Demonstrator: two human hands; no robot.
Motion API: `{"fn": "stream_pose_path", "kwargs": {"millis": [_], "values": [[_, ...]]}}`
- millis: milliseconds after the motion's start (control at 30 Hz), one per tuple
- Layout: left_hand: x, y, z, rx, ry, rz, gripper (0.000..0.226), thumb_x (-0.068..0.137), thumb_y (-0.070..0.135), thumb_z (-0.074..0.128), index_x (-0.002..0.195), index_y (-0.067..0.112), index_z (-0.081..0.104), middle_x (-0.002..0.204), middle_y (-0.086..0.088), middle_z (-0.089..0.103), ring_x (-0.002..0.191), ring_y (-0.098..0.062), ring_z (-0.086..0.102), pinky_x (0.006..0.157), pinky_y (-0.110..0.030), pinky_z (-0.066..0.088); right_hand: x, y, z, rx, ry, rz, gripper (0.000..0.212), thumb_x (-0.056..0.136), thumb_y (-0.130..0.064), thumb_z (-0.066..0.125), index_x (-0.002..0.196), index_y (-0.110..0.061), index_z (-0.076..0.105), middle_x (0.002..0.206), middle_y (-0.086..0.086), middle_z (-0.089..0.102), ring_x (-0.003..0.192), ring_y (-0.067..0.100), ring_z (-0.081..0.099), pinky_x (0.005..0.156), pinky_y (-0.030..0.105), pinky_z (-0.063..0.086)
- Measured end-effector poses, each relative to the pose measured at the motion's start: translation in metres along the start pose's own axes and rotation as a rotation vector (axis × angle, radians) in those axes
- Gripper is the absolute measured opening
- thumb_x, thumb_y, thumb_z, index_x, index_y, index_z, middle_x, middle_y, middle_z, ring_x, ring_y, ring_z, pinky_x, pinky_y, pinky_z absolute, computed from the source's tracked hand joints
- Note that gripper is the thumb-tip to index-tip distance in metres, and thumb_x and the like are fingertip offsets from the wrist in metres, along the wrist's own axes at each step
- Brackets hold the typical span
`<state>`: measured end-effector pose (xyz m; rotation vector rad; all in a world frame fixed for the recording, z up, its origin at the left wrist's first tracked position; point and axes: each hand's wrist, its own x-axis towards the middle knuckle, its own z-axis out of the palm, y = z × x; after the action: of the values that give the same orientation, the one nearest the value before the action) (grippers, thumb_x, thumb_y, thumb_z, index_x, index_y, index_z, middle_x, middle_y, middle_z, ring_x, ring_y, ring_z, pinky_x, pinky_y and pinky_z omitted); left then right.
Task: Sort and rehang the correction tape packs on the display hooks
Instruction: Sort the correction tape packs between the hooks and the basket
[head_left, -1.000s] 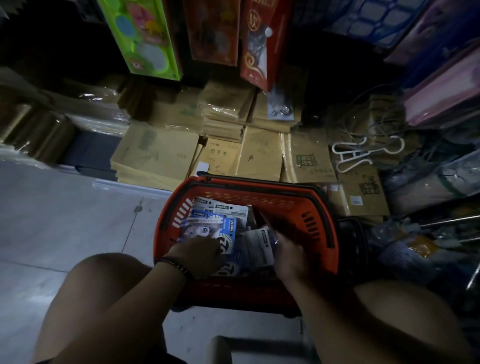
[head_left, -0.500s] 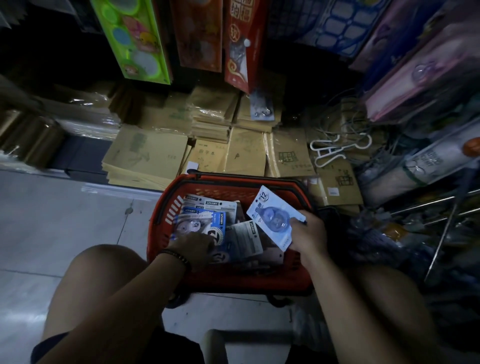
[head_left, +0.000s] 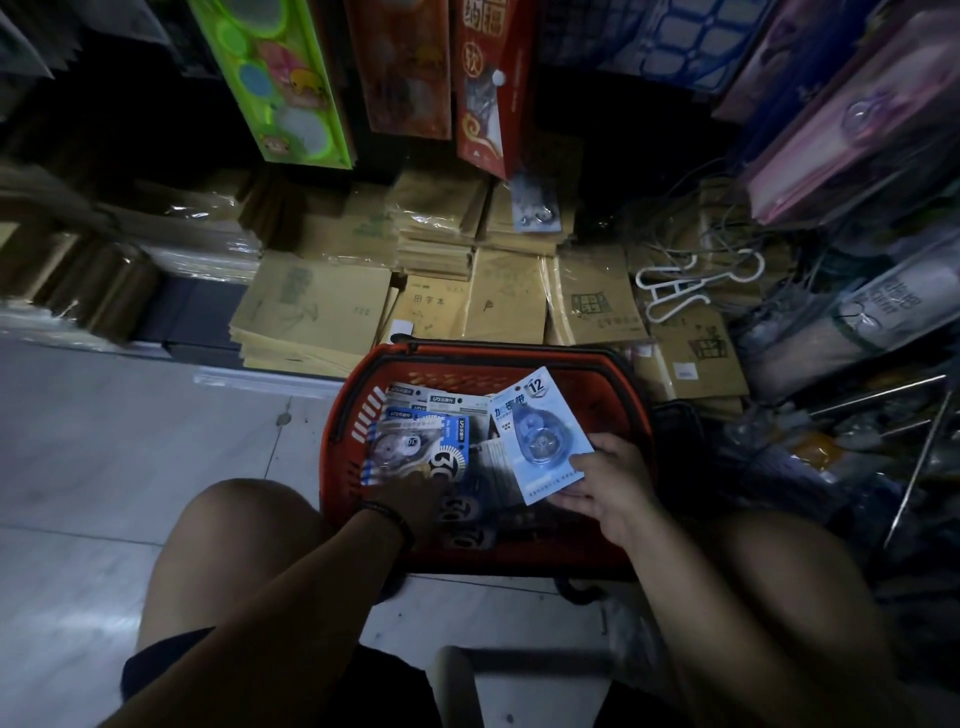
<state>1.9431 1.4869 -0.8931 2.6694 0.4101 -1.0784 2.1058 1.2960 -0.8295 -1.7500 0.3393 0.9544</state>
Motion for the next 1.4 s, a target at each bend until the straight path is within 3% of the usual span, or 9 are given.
{"fn": "stream_pose_path", "kwargs": {"millis": [367, 533, 667, 767, 867, 1000, 1233, 1300, 1400], "values": [[-0.006, 0.011, -0.023, -0.106, 0.068, -0.148, 0.039, 0.113, 0.037, 0.046, 0.147, 0.023, 0.059, 0.148, -0.011, 0.061, 0.138, -0.031, 0.06, 0.115, -0.046, 0.049, 0.008, 0.009, 0.003, -0.001, 0.033, -0.003, 0.023, 0.098, 0.001, 0.052, 0.113, -0.009, 0.066, 0.096, 0.016, 0.078, 0.08, 0.034, 0.08, 0.062, 0.042, 0.063], [-0.021, 0.001, -0.051, -0.409, 0.35, -0.219, 0.032, 0.102, 0.037, 0.064, 0.131, 0.023, 0.059, 0.126, -0.01, 0.072, 0.114, -0.034, 0.072, 0.095, -0.049, 0.061, 0.004, 0.008, 0.002, 0.016, 0.038, -0.031, 0.021, 0.097, 0.0, 0.053, 0.11, -0.01, 0.067, 0.088, 0.013, 0.08, 0.075, 0.031, 0.08, 0.06, 0.041, 0.064], [-0.034, -0.004, -0.054, -0.736, 0.583, -0.153, 0.05, 0.092, 0.025, 0.078, 0.137, 0.019, 0.057, 0.131, -0.008, 0.069, 0.119, -0.029, 0.067, 0.102, -0.05, 0.058, -0.005, 0.004, 0.002, 0.105, 0.014, -0.096, 0.018, 0.095, -0.003, 0.062, 0.112, -0.009, 0.066, 0.091, 0.015, 0.08, 0.076, 0.029, 0.08, 0.057, 0.038, 0.062], [-0.041, -0.008, -0.06, -1.05, 0.757, -0.235, 0.024, 0.103, 0.027, 0.063, 0.127, 0.028, 0.06, 0.126, 0.0, 0.069, 0.122, -0.026, 0.064, 0.105, -0.052, 0.054, -0.017, -0.003, 0.0, 0.186, -0.003, -0.154, 0.02, 0.094, 0.001, 0.062, 0.111, -0.009, 0.068, 0.097, 0.018, 0.079, 0.081, 0.03, 0.08, 0.058, 0.038, 0.062], [-0.049, -0.008, -0.072, -1.269, 0.875, -0.312, 0.015, 0.113, 0.032, 0.045, 0.107, 0.036, 0.058, 0.102, 0.021, 0.062, 0.11, -0.019, 0.063, 0.09, -0.036, 0.045, -0.035, -0.01, 0.001, 0.285, -0.096, -0.187, 0.034, 0.095, 0.007, 0.055, 0.115, -0.014, 0.074, 0.106, 0.017, 0.079, 0.09, 0.033, 0.079, 0.066, 0.041, 0.06], [-0.065, 0.004, -0.093, -1.52, 0.842, -0.27, 0.017, 0.109, 0.041, 0.049, 0.099, 0.044, 0.062, 0.102, 0.013, 0.071, 0.097, -0.01, 0.069, 0.078, -0.032, 0.051, -0.066, -0.014, 0.014, 0.365, -0.276, -0.195, 0.041, 0.092, 0.006, 0.056, 0.12, -0.017, 0.076, 0.116, 0.023, 0.076, 0.098, 0.042, 0.072, 0.07, 0.041, 0.051], [-0.092, 0.035, -0.141, -1.807, 0.682, -0.057, 0.011, 0.1, 0.05, 0.06, 0.105, 0.04, 0.062, 0.12, -0.018, 0.073, 0.109, -0.048, 0.072, 0.092, -0.074, 0.057, -0.115, -0.035, 0.021, 0.413, -0.365, -0.367, 0.034, 0.101, 0.0, 0.059, 0.128, -0.016, 0.071, 0.122, 0.017, 0.075, 0.106, 0.038, 0.075, 0.078, 0.046, 0.062], [-0.1, 0.039, -0.152, -1.897, 0.59, 0.035, 0.019, 0.106, 0.038, 0.056, 0.115, 0.024, 0.064, 0.122, -0.024, 0.071, 0.112, -0.05, 0.07, 0.095, -0.068, 0.059, -0.125, -0.043, 0.018, 0.421, -0.336, -0.411, 0.034, 0.101, 0.002, 0.058, 0.127, -0.017, 0.071, 0.122, 0.015, 0.076, 0.108, 0.039, 0.074, 0.076, 0.044, 0.062], [-0.111, 0.042, -0.167, -1.95, 0.489, 0.065, 0.024, 0.114, 0.018, 0.042, 0.102, 0.017, 0.064, 0.098, -0.005, 0.072, 0.087, -0.02, 0.075, 0.07, -0.034, 0.064, -0.138, -0.052, 0.013, 0.443, -0.296, -0.465, 0.033, 0.101, 0.002, 0.059, 0.125, -0.017, 0.072, 0.12, 0.015, 0.076, 0.107, 0.041, 0.074, 0.073, 0.042, 0.063]]}}
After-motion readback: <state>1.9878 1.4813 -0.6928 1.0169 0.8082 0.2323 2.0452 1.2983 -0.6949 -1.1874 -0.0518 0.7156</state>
